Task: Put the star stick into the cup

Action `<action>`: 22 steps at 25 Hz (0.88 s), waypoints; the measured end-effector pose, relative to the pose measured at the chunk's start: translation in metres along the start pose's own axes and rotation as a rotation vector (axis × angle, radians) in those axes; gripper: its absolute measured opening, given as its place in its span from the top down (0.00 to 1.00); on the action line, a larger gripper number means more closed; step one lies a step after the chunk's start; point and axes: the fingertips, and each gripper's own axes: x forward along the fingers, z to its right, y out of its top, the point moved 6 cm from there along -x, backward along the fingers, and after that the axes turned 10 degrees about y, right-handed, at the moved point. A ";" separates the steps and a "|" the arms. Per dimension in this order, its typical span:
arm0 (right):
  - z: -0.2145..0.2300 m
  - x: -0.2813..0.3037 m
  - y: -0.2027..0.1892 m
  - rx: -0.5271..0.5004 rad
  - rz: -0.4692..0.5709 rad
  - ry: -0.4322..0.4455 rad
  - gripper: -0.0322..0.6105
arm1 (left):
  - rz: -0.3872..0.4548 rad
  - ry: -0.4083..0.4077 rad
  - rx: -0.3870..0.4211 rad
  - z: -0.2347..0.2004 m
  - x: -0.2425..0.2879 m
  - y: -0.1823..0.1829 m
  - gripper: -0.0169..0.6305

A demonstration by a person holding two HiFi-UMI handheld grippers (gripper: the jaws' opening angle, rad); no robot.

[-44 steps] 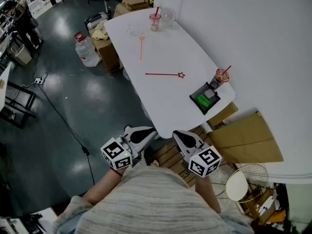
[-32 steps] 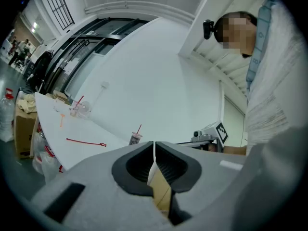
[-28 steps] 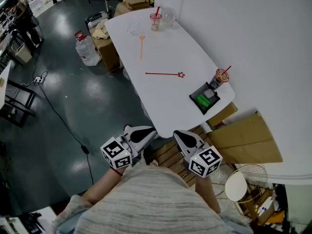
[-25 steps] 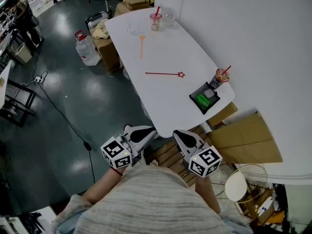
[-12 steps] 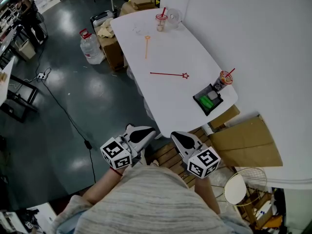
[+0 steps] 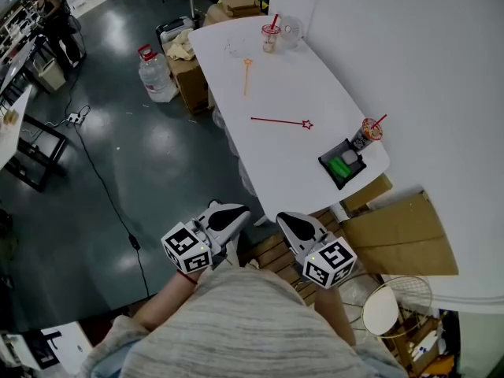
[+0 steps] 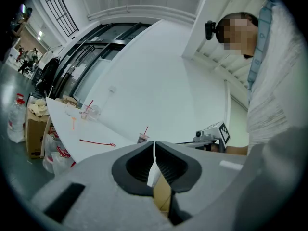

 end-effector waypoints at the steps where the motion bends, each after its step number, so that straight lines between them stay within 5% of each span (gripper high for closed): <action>1: 0.000 0.000 -0.001 0.003 0.001 -0.001 0.93 | 0.000 0.000 0.001 0.000 0.000 0.000 0.94; 14: 0.003 -0.010 -0.002 0.011 0.002 -0.006 0.93 | 0.007 0.014 -0.003 0.001 0.003 0.000 0.94; 22: 0.036 0.018 0.003 0.057 -0.019 -0.032 0.93 | -0.022 0.026 -0.044 -0.041 0.019 0.005 0.94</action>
